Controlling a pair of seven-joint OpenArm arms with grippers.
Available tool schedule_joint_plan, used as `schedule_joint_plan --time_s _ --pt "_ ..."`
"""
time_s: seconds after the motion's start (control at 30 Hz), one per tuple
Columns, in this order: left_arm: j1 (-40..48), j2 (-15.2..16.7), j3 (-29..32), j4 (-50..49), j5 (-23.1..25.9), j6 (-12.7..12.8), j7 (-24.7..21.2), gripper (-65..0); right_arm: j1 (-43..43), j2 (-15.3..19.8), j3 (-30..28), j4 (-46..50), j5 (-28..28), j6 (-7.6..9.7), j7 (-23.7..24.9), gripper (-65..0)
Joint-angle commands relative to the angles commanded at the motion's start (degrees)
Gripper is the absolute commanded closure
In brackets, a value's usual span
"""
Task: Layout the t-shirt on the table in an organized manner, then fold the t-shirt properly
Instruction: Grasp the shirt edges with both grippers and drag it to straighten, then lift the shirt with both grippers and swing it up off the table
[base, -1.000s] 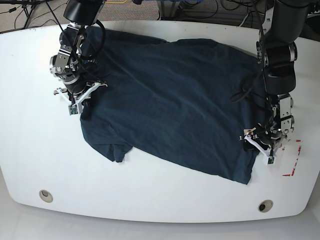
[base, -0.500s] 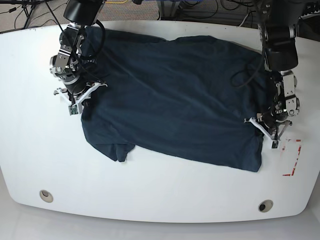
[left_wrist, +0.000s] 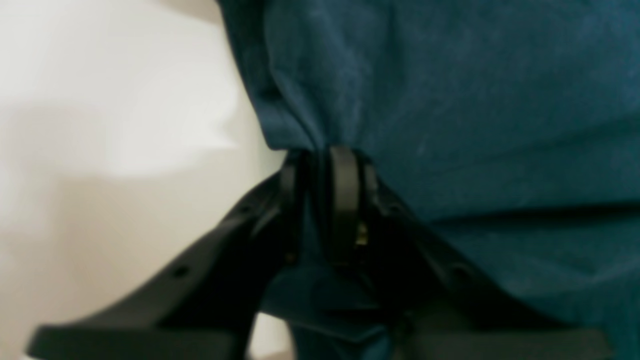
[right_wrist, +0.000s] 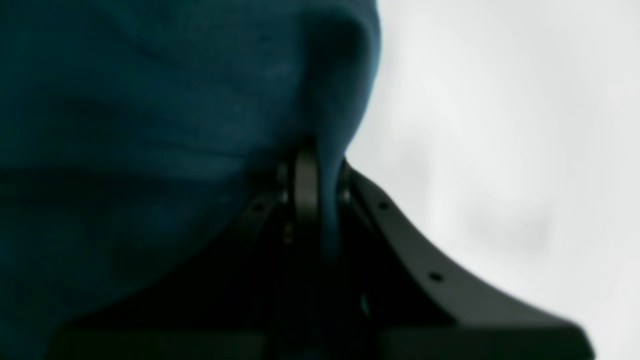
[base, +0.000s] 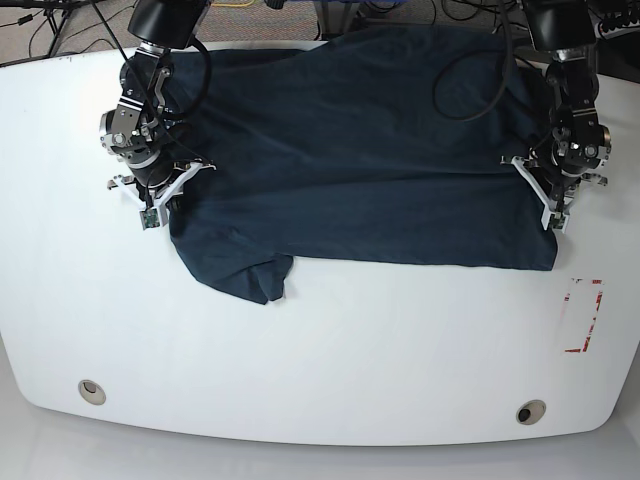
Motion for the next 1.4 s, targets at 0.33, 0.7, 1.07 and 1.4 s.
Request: schedule_joint_plan --time_s 0.33,0.7,1.07,1.4 --pt "-4.22 0.0 -0.09 5.19 0.0 -0.7 0.7 -48.2 0.09 -1.41 -0.09 0.0 -0.18 0.0 0.09 -2.5" --pt "-15.38 0.62 -6.77 -5.1 0.0 -4.57 0.62 -50.6 0.79 -1.85 -0.09 -0.09 -0.44 0.0 0.09 -2.5" --pt "-22.33 -1.05 -7.56 -21.71 0.0 -4.66 -4.75 -50.7 0.79 -1.85 -0.09 -0.18 -0.44 -0.09 0.09 -2.7" --pt "-26.81 -0.88 -7.47 -32.7 0.0 -4.66 -6.95 -50.7 0.79 -1.85 -0.09 -0.26 -0.18 -0.09 0.09 -2.7"
